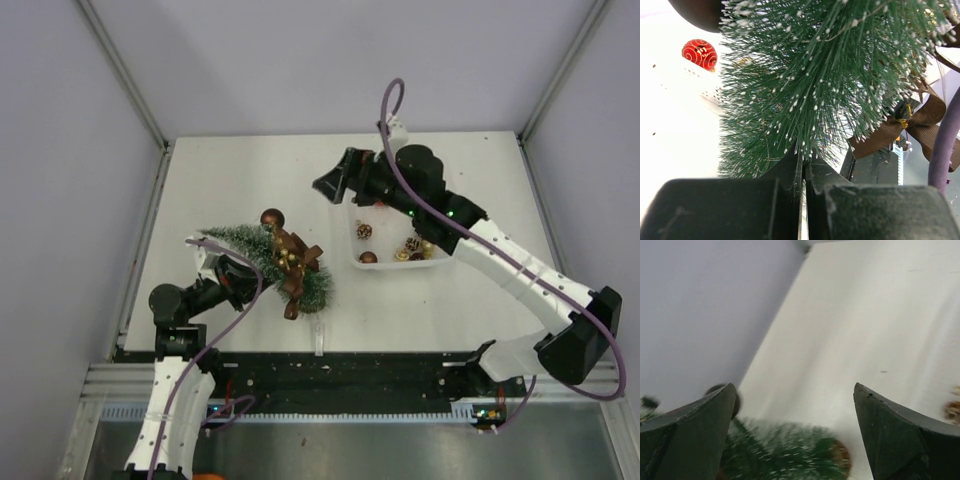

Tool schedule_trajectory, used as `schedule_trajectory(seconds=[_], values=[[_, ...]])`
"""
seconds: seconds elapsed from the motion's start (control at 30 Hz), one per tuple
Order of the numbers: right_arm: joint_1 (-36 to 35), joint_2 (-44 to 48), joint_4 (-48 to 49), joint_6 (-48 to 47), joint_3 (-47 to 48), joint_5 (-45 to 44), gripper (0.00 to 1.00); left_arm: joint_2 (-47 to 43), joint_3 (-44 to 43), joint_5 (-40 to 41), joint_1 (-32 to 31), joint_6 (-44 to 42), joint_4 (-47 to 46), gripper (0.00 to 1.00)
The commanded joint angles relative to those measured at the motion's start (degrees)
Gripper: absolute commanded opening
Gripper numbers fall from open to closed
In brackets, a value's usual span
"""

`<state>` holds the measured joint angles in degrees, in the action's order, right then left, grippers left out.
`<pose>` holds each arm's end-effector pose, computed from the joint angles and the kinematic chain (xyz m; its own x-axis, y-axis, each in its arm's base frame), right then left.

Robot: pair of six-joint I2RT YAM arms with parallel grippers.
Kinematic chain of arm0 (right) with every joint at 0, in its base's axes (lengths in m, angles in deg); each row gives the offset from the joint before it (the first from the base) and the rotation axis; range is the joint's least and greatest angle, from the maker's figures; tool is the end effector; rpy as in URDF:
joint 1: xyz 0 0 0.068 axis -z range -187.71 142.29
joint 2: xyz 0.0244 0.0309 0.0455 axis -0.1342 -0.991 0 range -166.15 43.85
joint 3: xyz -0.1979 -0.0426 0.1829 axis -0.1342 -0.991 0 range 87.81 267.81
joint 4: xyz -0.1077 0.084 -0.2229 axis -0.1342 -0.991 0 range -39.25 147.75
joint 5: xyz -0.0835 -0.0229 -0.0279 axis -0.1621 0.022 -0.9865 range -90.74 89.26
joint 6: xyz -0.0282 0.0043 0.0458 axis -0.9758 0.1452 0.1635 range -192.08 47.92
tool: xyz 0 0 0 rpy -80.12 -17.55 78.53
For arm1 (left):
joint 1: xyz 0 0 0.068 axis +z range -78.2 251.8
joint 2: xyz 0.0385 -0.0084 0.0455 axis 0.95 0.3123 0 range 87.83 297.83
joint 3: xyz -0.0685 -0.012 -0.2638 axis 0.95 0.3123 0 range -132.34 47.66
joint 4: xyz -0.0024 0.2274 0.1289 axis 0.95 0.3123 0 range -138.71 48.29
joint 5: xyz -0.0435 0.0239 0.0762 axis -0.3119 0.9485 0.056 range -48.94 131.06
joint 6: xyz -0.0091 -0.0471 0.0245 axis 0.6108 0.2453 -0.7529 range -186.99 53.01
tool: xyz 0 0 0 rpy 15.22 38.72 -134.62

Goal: Decorate the small christmas tree

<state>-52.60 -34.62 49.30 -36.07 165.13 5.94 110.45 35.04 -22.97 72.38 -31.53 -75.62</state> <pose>0.2247 0.2297 0.4090 -0.5555 0.2709 -0.7862 -0.5632 0.5730 0.5954 0.1140 -0.0308 0.2577 -0.2594 -0.2566 -0.9310 0.8658 0.3654 -0.3419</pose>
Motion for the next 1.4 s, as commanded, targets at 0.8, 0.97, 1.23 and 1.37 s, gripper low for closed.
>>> schedule_trajectory(seconds=[0.8, 0.97, 1.23, 1.37], values=[[25.19, -25.93, -19.24, 6.88, -2.7, -38.75, 0.89, 0.59, -0.3, 0.75, -0.32, -1.27, -2.26, 0.0], [26.16, -28.13, -16.96, 5.04, -1.65, -39.64, 0.81, 0.68, -0.3, 0.84, -0.32, -1.01, -2.44, 0.0], [26.16, -29.89, -13.88, 5.83, -1.2, -41.74, 0.64, 0.59, -0.3, 1.01, -0.32, -0.92, -2.26, 0.0], [26.16, -29.28, -11.51, 6.79, -2.52, -42.27, 0.62, 0.59, -0.3, 0.92, -0.32, -0.83, -2.26, 0.0]])
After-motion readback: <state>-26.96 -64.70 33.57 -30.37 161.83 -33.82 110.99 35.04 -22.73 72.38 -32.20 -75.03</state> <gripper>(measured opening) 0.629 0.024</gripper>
